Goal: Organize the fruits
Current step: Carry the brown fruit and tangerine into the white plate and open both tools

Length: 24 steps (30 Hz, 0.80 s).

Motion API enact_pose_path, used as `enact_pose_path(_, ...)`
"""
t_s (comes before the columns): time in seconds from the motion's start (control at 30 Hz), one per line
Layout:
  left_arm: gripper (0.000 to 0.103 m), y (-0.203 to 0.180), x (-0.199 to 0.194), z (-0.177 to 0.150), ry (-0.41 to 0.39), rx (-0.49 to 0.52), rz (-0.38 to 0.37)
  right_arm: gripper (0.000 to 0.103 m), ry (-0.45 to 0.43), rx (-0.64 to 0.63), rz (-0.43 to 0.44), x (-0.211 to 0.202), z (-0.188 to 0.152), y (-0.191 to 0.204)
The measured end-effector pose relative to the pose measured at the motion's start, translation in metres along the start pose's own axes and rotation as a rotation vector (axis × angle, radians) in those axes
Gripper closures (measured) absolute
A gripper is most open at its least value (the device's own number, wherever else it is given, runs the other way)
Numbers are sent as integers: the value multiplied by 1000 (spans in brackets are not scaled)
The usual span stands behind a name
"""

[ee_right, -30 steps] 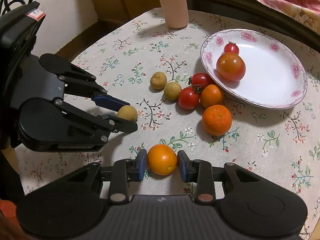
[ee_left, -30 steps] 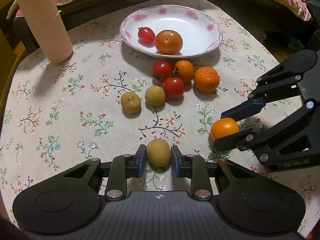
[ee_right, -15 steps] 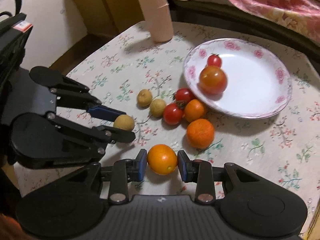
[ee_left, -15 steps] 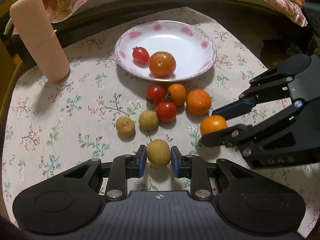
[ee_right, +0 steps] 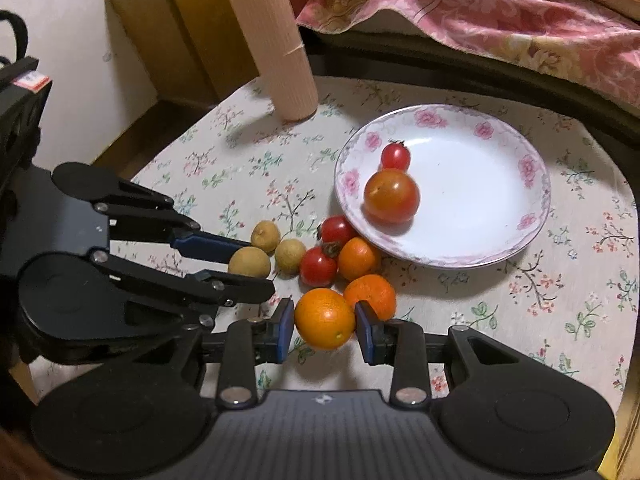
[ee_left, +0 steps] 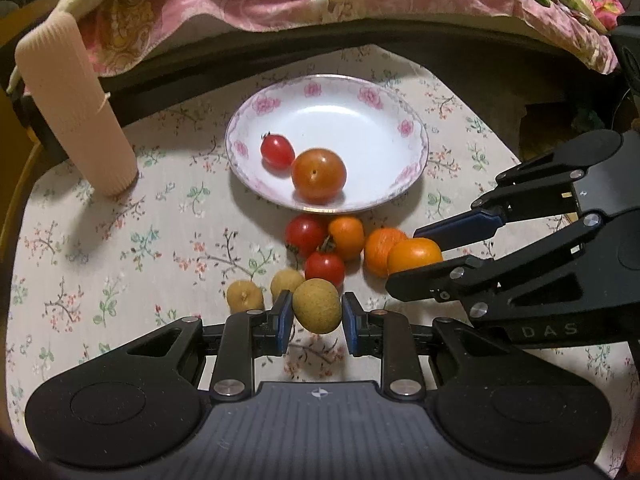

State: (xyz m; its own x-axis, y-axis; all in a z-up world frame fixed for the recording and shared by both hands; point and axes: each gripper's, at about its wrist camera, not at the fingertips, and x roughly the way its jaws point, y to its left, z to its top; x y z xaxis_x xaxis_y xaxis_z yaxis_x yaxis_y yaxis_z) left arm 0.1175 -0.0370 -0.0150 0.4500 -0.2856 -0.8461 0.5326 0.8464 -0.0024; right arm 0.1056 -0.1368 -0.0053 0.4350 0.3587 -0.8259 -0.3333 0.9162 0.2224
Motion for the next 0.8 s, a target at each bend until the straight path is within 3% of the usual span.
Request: enact_pose_path(0.8, 71, 11, 24, 71, -92, -110, 35, 69, -131, 139, -104, -2, 42, -57)
